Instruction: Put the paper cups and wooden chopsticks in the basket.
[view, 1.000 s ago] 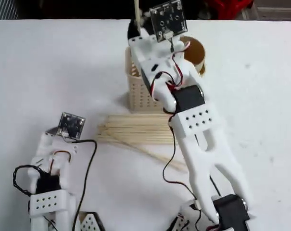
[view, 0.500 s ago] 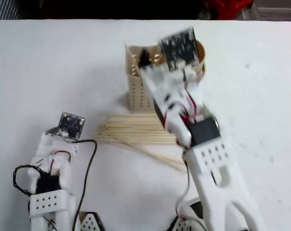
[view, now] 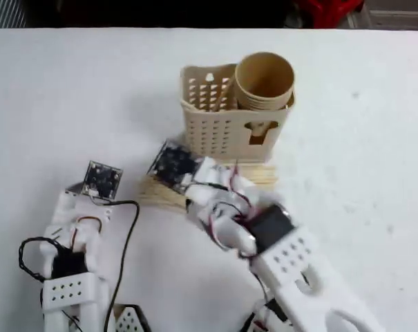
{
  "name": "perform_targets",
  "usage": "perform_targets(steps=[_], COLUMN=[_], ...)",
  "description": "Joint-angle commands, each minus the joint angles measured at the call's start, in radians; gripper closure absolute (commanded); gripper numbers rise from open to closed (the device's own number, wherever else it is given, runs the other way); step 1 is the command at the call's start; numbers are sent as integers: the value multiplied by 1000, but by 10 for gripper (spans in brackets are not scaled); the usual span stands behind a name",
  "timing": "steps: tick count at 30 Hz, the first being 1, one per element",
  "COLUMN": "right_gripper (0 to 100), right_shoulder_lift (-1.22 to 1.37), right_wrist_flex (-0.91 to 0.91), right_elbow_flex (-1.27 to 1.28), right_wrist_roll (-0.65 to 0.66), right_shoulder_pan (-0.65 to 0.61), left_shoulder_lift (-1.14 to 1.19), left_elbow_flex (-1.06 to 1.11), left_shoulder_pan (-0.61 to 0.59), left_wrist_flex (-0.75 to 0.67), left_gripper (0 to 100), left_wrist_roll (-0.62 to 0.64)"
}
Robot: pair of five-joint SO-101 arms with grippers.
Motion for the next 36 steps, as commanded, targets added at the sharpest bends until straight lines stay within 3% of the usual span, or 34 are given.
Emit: perform_targets(steps=[1,9,17,21,26,36], right_gripper=[875,875,876,882,987,982], right_shoulder_lift=[137,486,648,677,661,558], right_wrist_flex=[-54,-289,-378,-401,-400,-352], right_elbow_flex=[46,97,95,94,94,97], right_wrist_roll=[100,127,130,124,123,120], right_shoulder_pan=[-10,-10,-8,-8,12,56], left_shoulder_lift=[-15,-15,-15,-15,-15,-15], left_elbow_flex=[-3,-3,-3,-3,-3,-3], left_shoulder_pan=[18,18,18,18,18,18], left_wrist_flex=[2,2,2,2,2,2], left_gripper=[903,903,903,903,903,903], left_wrist_roll=[-6,-6,-6,-6,-6,-6])
